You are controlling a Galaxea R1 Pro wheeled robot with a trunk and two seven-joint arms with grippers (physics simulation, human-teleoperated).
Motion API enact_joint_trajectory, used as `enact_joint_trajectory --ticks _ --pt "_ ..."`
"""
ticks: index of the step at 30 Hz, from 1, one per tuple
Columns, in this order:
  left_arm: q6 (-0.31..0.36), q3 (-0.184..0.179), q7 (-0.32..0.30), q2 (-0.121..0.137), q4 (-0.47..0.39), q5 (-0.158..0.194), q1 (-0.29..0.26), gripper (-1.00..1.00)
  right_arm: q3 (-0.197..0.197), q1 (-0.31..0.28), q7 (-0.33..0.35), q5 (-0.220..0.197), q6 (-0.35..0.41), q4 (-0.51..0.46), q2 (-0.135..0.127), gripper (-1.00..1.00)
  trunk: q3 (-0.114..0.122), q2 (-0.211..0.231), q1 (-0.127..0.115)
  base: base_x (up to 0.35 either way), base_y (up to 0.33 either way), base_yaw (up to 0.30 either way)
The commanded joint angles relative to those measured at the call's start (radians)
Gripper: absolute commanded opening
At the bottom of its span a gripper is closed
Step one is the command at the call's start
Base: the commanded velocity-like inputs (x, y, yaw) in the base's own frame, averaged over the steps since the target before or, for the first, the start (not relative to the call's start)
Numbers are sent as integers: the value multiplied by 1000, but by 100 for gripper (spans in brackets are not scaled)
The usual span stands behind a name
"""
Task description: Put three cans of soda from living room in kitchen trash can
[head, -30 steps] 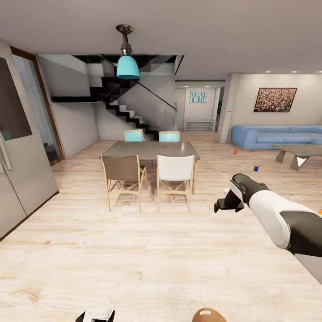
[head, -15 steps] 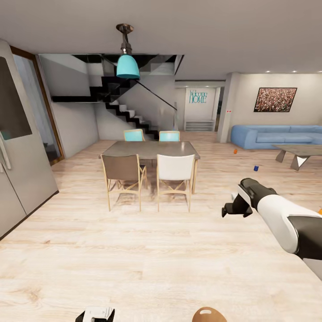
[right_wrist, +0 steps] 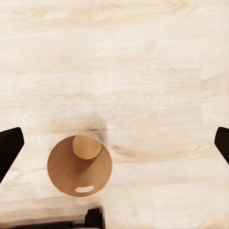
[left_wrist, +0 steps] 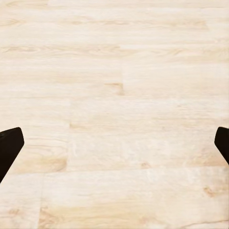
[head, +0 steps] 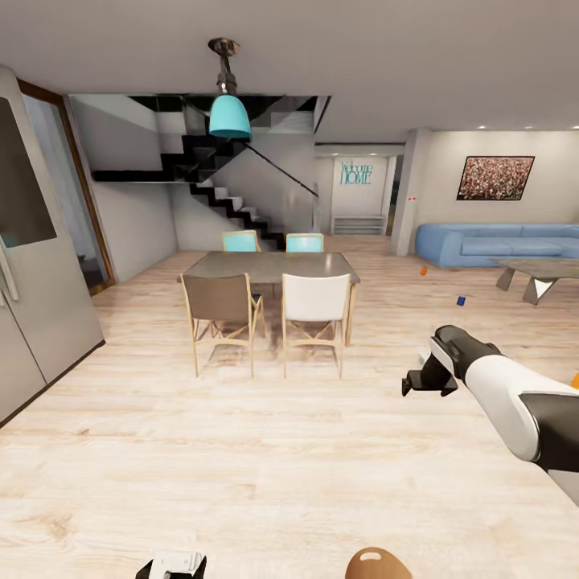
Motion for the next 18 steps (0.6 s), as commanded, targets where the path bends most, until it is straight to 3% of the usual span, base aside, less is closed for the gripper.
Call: enact_joint_trajectory --ticks 1,18 --pt "0 0 0 0 0 0 0 100 0 0 0 0 0 0 1 100 -3 -7 4 0 0 0" --pt "2 -2 0 0 0 0 0 100 0 5 0 0 -3 0 0 100 -56 -126 69 0 0 0"
